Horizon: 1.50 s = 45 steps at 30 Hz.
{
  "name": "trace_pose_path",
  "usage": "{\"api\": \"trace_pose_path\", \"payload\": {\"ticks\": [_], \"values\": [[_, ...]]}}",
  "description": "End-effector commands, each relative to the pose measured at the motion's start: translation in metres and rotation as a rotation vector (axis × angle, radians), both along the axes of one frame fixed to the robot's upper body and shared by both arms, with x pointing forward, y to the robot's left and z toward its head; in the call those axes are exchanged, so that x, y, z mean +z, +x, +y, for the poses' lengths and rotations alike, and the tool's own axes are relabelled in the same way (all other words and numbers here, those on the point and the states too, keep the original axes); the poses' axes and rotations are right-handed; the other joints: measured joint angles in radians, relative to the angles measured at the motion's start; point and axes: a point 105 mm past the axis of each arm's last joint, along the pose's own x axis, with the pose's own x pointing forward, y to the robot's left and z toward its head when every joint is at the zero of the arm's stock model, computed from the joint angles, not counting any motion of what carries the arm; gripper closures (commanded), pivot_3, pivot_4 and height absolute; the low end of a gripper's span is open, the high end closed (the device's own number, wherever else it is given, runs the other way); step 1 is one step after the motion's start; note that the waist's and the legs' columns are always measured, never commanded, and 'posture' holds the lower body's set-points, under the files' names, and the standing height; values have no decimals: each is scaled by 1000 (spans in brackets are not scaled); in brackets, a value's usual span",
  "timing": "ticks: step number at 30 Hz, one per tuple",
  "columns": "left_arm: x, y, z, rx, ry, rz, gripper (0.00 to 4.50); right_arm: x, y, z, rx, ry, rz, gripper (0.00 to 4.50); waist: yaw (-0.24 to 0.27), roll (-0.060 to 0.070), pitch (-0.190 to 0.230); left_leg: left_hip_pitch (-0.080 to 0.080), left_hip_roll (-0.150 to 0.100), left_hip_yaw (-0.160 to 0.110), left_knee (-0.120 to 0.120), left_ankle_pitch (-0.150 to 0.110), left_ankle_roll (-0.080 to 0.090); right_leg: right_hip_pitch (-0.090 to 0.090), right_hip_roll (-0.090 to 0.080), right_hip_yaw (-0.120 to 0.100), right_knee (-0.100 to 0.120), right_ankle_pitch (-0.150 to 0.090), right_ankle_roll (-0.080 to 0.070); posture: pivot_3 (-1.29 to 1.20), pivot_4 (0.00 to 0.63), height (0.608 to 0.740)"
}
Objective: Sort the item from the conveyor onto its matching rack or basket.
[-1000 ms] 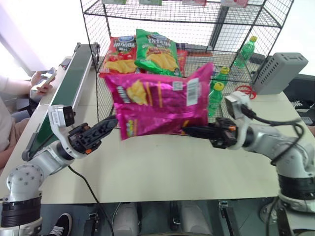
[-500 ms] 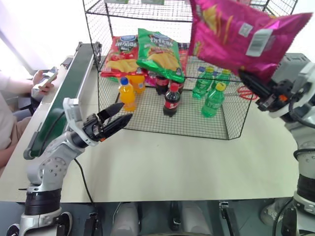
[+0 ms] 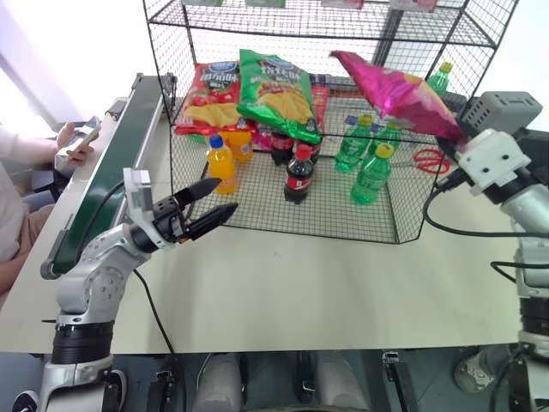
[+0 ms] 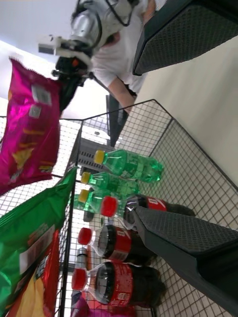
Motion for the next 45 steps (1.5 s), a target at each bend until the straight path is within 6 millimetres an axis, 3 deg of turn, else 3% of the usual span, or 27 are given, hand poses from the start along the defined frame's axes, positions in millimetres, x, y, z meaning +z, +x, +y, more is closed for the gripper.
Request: {"api": "trace_pose_path", "payload": {"ticks": [1, 4, 17, 21, 30, 34, 40, 45], "values": [[14, -6, -5, 4, 22, -102, 0, 7, 7, -3, -101, -181, -86, 4381, -2, 0, 0, 0, 0, 0, 0, 0, 0, 0, 0, 0, 0, 0, 0, 0, 150, 740], [12, -7, -8, 12, 45, -119, 0, 8, 18, -5, -168, -249, -114, 4381, -4, 0, 0, 0, 0, 0, 0, 0, 0, 0, 0, 0, 0, 0, 0, 0, 150, 740], [16, -10, -14, 87, 13, -171, 0, -5, 58, 12, -206, -130, -87, 4381, -21, 0, 0, 0, 0, 0, 0, 1, -1, 0, 0, 0, 0, 0, 0, 0, 150, 740], [17, -11, -16, 91, -3, -165, 0, -8, 62, 11, -188, -95, -71, 4381, -20, 0, 0, 0, 0, 0, 0, 1, -1, 0, 0, 0, 0, 0, 0, 0, 150, 740], [14, -12, -19, 86, -1, -161, 0, -12, 54, 22, -62, -88, 3, 225, -25, 0, 0, 3, 0, 0, 0, 1, -1, 2, 0, 0, 1, 0, 0, 0, 150, 740], [14, -10, -18, 91, -5, -163, 0, -18, 34, 29, 78, -93, 107, 68, -21, 0, -1, 3, 0, 0, 0, 1, -1, 4, 0, 0, 1, 0, 0, 0, 150, 740], [11, -10, -18, 88, -11, -156, 0, -5, 9, 37, 235, -34, 160, 68, -22, 0, 0, 4, 0, 0, 0, 1, -1, 4, 0, 0, 1, 0, 0, 0, 150, 740], [11, -9, -21, 78, -13, -154, 0, 9, -11, 47, 422, 133, 185, 68, -18, 0, 0, 4, 0, 0, 0, 1, -1, 4, 0, 0, 1, 0, 0, 0, 150, 740]]}}
